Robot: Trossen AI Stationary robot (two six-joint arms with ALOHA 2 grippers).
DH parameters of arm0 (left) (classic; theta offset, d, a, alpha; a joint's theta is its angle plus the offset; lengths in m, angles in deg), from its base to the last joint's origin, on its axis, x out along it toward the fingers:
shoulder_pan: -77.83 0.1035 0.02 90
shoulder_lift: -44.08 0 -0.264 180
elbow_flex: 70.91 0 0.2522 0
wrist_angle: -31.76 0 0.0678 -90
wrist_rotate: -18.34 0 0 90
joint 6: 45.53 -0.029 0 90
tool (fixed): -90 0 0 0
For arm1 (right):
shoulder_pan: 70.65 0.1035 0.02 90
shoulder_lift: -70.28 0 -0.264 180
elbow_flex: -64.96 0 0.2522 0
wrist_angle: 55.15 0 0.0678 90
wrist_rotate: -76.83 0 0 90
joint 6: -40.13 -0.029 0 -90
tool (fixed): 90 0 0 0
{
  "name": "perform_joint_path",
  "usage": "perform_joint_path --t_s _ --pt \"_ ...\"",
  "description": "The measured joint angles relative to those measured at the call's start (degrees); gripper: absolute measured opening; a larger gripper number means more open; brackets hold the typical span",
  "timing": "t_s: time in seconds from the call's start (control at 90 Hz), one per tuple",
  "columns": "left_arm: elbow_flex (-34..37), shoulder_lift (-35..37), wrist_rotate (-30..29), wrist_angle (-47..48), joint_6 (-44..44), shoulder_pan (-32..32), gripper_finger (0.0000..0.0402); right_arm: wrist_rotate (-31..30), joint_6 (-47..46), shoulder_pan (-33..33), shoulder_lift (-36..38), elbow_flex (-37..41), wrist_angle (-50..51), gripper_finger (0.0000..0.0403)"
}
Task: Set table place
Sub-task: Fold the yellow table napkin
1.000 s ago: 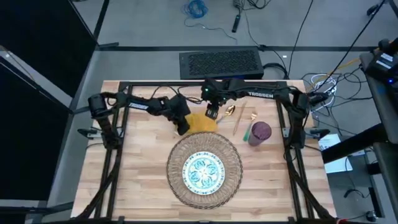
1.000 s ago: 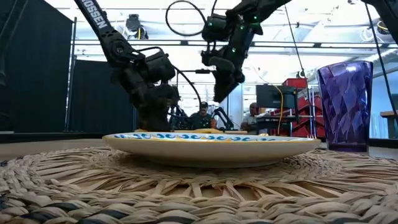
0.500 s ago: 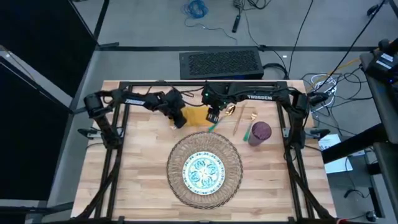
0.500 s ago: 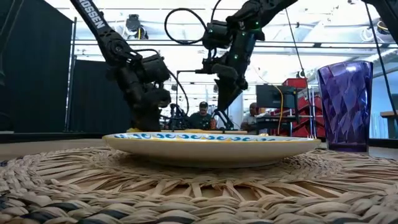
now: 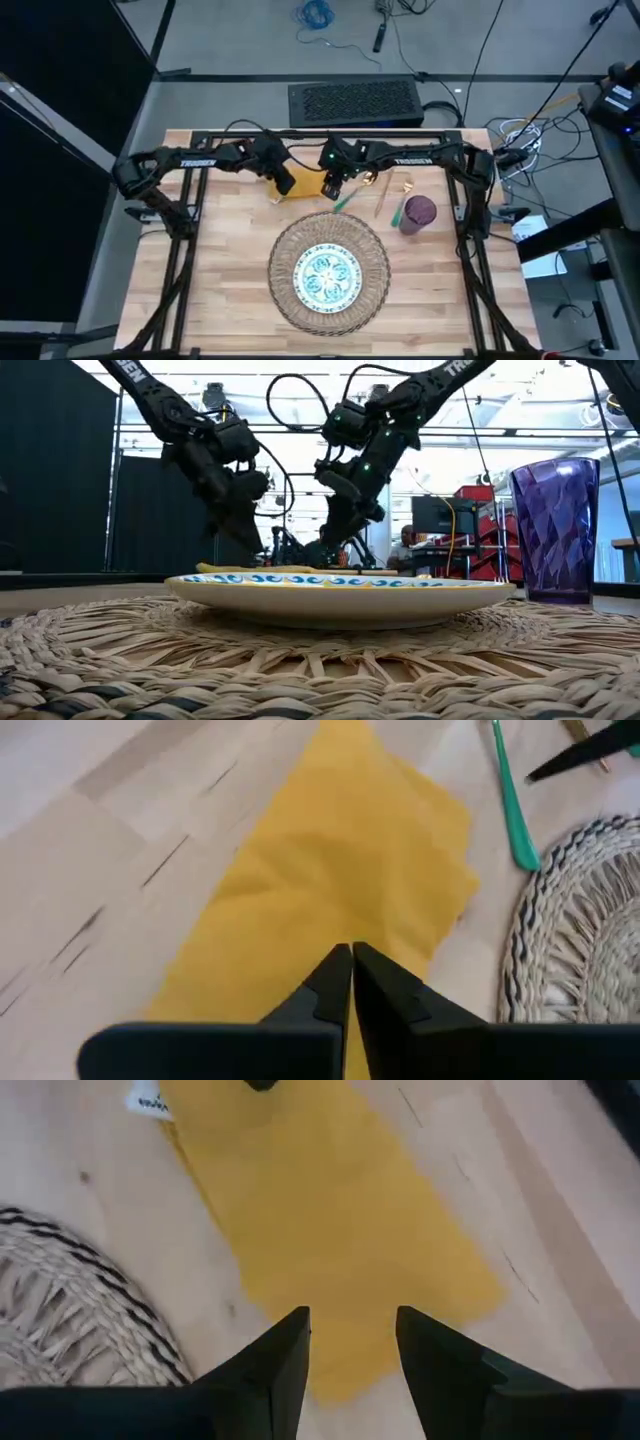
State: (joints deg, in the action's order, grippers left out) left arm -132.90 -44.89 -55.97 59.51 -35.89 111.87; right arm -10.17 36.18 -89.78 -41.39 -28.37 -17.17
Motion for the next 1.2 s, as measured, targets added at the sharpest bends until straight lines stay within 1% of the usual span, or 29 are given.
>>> perform_joint_path --t_s 0.189,0.344,0.556,0.733,0.844,0.911,1.022,1.056,1.2 --pt "0.0 0.48 -4.31 0.68 -1.77 0.99 0.0 0.1 1.28 2.16 -3.59 0.04 -2.06 0.0137" --pt "-0.18 1.32 -4.39 1.03 -2.97 1.81 0.0 0.14 1.69 3.51 -3.95 0.02 -4.03 0.0137" --pt "-0.15 2.05 -4.37 1.11 -3.54 2.43 0.0 -0.12 1.67 3.5 -5.97 0.02 -6.1 0.0137" --pt "-0.15 2.12 -4.28 1.54 -4.54 2.36 0.0 -1.95 1.19 3.55 -8.23 0.02 -6.14 0.0131" --pt "-0.15 2.12 -4.19 1.6 -4.61 2.38 0.0 -3.14 0.28 3.53 -8.72 0.02 -6.48 0.0107" --pt "-0.15 2.12 -4.18 1.56 -4.97 2.38 0.0 -3.5 0.07 3.49 -8.83 0.0 -6.51 0.0077" --pt "-0.15 2.12 -4.15 1.62 -5.54 2.37 0.0 -3.57 0.14 3.46 -8.85 0.0 -6.68 0.0017" --pt "-0.15 2.12 -4.13 1.53 -5.57 2.36 0.0 -3.55 0.22 3.44 -8.85 0.0 -6.7 0.001" --pt "-0.15 2.12 -4.11 1.58 -5.67 2.38 0.0 -3.15 0.1 3.5 -8.85 -0.81 -5.2 0.0005"
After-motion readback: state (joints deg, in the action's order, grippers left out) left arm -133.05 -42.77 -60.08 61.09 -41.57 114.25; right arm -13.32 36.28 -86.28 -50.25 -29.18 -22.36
